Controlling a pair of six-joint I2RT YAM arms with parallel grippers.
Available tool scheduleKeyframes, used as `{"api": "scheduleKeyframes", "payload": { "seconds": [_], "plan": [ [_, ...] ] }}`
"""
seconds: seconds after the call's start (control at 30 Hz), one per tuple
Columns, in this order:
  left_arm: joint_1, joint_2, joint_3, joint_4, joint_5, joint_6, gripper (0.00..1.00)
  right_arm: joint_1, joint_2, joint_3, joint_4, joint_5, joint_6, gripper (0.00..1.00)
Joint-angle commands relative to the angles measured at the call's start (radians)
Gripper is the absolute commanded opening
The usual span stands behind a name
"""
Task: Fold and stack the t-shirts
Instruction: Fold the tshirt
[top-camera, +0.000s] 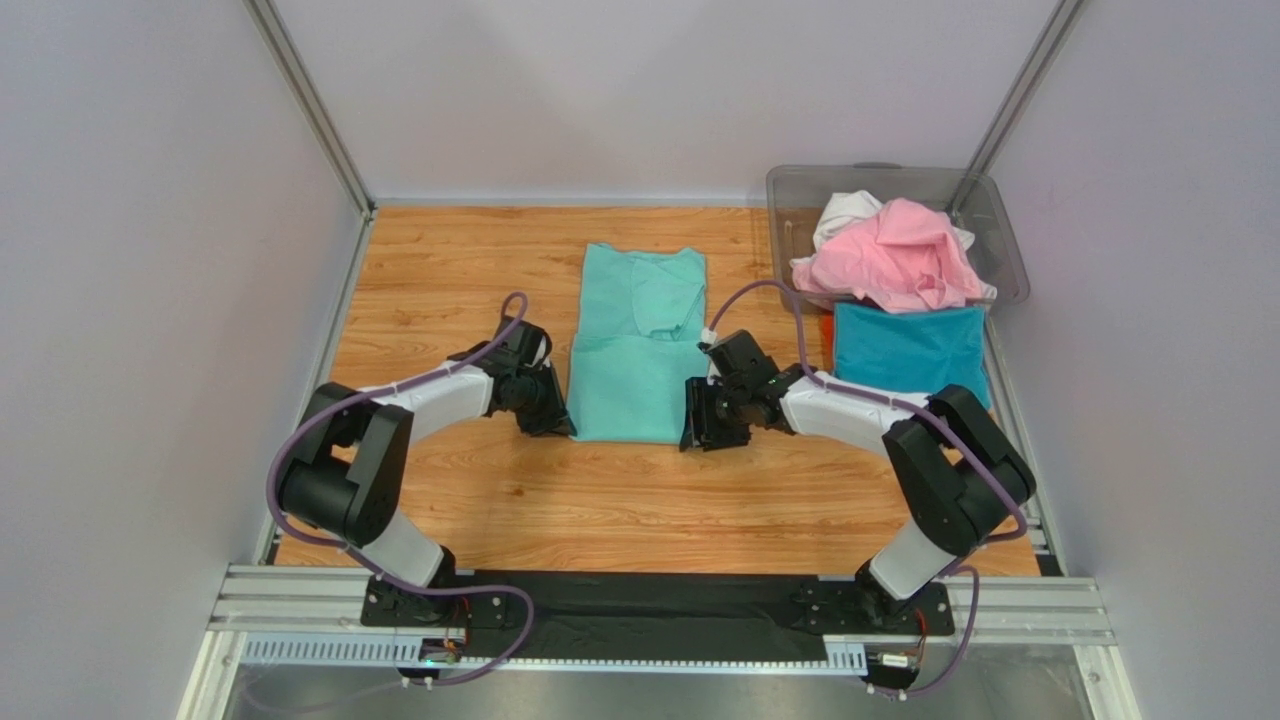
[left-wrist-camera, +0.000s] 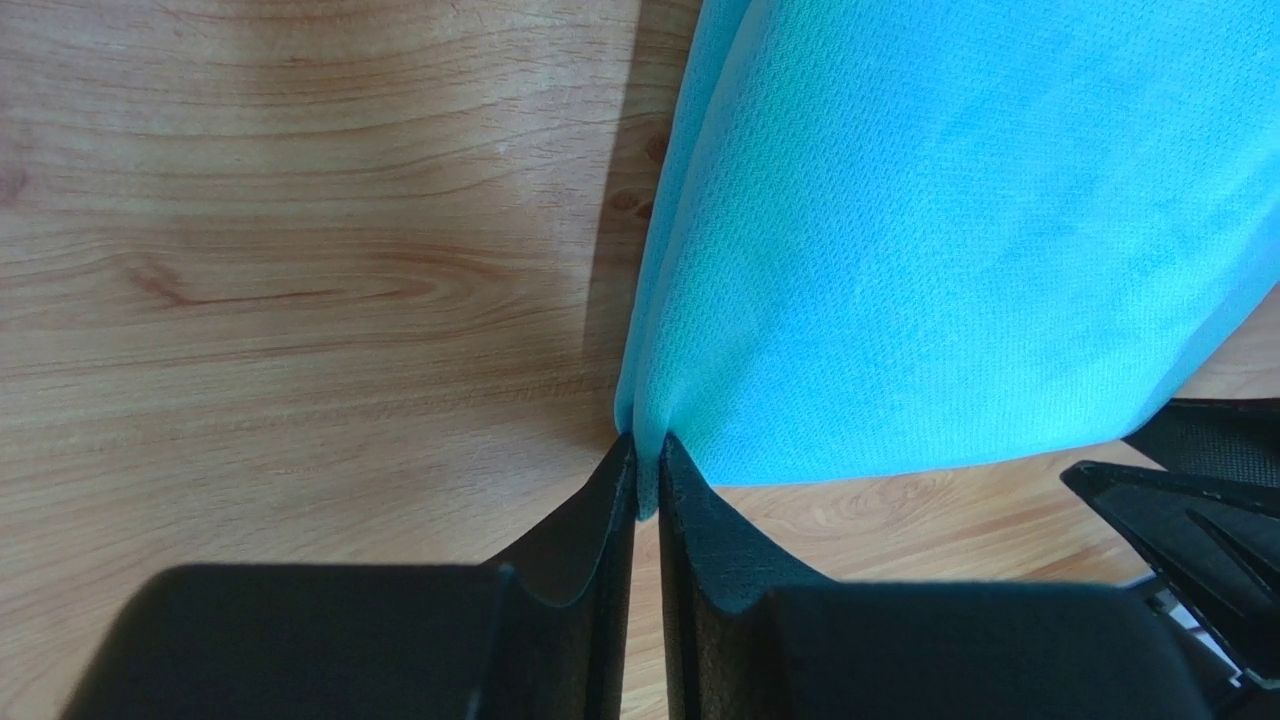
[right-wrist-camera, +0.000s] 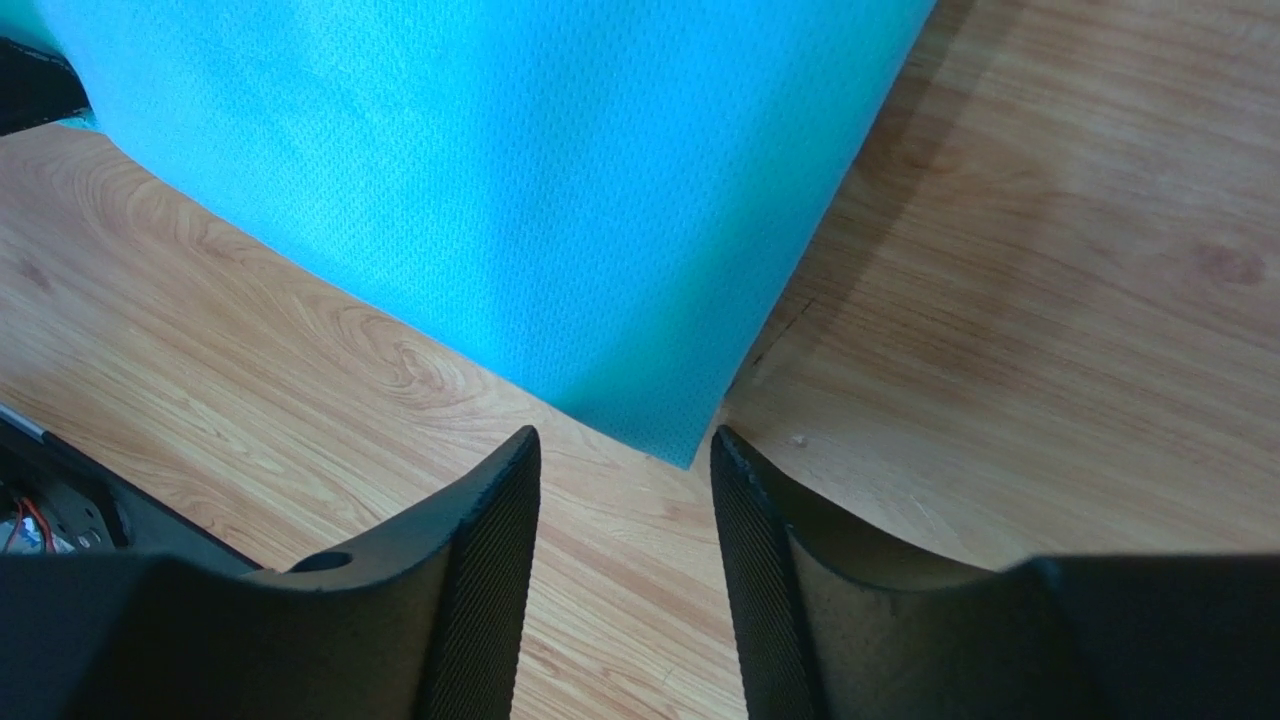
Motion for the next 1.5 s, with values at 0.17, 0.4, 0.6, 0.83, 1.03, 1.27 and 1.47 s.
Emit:
{"api": "scheduleKeyframes", "payload": {
  "seconds": [0.17, 0.4, 0.6, 0.83, 1.03, 1.27, 1.47],
  "plan": [
    [0.002, -0.041, -0.05, -0.01, -0.009, 0.001, 0.0, 0.017, 0.049, 0.024, 0.065, 0.019, -0.004, 0.2],
    [0.001, -0.22, -0.135, -0.035, 0.022, -0.005, 0.0, 0.084, -0.062, -0.043, 0.067, 0.013, -0.029, 0.0],
    [-0.022, -0.533, -0.226, -0.149, 0.004, -0.038, 0.0, 0.224, -0.247, -0.091, -0.019, 0.037, -0.006, 0.0],
    [-0.042, -0.963, -0.294, -0.304, 0.019, -0.133, 0.0, 0.322, -0.474, -0.135, -0.096, -0.126, 0.065, 0.0],
    [-0.044, -1.215, -0.185, -0.479, -0.042, -0.154, 0.0, 0.338, -0.617, -0.128, -0.123, -0.304, 0.12, 0.0],
    [-0.044, -1.226, -0.094, -0.512, -0.081, -0.146, 0.0, 0.338, -0.695, -0.111, -0.114, -0.375, 0.188, 0.0],
    [-0.044, -1.125, -0.034, -0.486, -0.15, -0.137, 0.0, 0.267, -0.669, -0.128, -0.113, -0.374, 0.192, 0.0]
  ]
}}
